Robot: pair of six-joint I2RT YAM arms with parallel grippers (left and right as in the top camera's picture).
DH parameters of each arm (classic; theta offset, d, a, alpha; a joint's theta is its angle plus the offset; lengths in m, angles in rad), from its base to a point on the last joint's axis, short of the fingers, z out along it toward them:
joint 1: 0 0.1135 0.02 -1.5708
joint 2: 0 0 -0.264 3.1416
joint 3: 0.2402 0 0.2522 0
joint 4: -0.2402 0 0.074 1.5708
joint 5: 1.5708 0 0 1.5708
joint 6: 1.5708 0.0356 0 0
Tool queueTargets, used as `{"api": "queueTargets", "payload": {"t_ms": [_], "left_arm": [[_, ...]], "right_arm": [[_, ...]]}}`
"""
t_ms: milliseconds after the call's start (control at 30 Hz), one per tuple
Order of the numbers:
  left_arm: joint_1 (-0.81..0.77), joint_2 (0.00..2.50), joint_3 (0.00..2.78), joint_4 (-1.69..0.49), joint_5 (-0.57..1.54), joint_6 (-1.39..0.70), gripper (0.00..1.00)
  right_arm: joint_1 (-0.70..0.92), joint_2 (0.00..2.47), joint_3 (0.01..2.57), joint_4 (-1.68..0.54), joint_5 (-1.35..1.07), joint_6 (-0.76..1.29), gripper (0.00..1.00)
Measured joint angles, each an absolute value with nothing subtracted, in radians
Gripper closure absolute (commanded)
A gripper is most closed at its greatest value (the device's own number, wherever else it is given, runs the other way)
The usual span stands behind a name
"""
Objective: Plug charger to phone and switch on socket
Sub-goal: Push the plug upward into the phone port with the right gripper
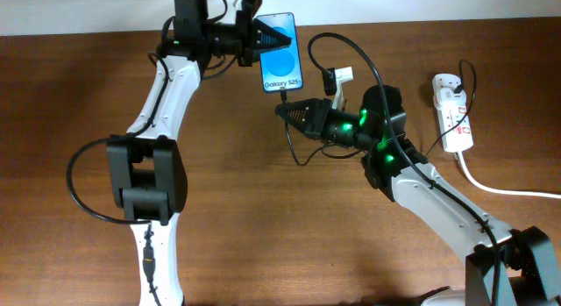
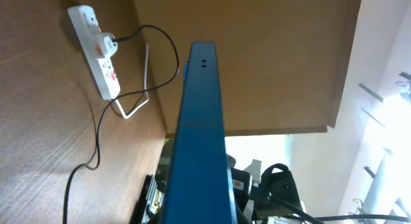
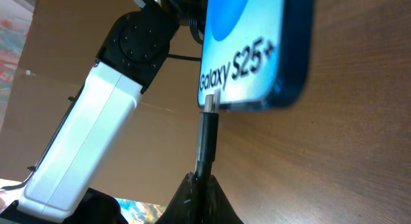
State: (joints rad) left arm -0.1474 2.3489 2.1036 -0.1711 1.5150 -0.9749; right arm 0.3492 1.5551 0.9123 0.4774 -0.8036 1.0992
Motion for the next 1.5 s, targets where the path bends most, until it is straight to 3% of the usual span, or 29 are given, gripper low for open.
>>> {"api": "queueTargets", "payload": {"t_ms": [1500], "left_arm": [[-0.158, 2.349, 2.104, -0.175, 1.490, -0.976, 1.00]], "right_arm": [[0.349, 1.555, 0.912, 0.435, -0.803, 1.100, 0.96]]}}
